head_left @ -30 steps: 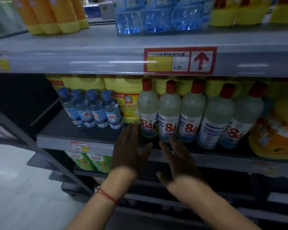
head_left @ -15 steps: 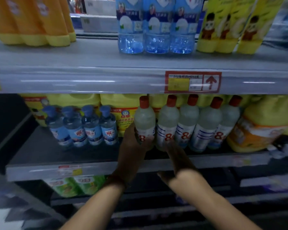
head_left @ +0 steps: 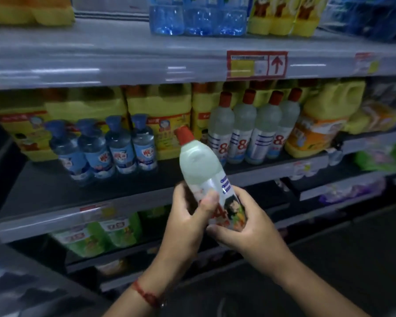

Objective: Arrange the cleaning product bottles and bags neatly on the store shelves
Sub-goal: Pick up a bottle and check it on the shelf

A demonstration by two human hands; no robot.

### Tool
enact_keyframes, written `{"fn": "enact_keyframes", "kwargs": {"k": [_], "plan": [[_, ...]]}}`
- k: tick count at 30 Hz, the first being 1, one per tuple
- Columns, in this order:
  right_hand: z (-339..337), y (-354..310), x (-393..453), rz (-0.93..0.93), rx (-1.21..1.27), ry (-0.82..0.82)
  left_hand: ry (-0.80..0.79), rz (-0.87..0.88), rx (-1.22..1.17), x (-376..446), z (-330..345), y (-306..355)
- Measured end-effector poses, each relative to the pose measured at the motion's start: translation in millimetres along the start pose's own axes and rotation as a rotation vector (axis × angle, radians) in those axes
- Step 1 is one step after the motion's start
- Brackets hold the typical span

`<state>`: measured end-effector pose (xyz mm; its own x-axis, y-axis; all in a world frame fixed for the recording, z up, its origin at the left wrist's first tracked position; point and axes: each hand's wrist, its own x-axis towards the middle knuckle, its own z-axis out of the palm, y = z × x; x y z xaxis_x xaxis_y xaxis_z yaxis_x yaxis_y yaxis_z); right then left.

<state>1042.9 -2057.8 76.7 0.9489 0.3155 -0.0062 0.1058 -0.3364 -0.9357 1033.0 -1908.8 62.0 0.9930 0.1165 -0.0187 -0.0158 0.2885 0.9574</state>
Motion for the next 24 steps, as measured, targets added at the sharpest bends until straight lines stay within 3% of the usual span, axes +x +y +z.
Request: {"fn": "enact_keyframes", "kwargs": {"k": [3,5,12,19,24], "plan": [[1.7,15.7,-29.8,0.097,-0.012,0.082,-0.05,-0.25,-0.309,-7.7,14.6,-2.2],[-0.1,24.4,-48.0,0.167,-0.012,0.149,-0.093,-0.4,-0.382,-11.3,27.4,-6.1],[-38.5,58.7,-98.9,0.365,0.078,0.358,-0.307,-0.597,-0.253,-24.7,80.3,-45.1],[-109.2,105.6,-142.1,0.413,0.45,0.442,-0.58,-0.308,0.054,-25.1,165.9,-73.5],[-161.6,147.0,-170.3,0.356,0.735,0.533,-0.783,-0.005,0.525,-28.1,258.0,-93.6]]}}
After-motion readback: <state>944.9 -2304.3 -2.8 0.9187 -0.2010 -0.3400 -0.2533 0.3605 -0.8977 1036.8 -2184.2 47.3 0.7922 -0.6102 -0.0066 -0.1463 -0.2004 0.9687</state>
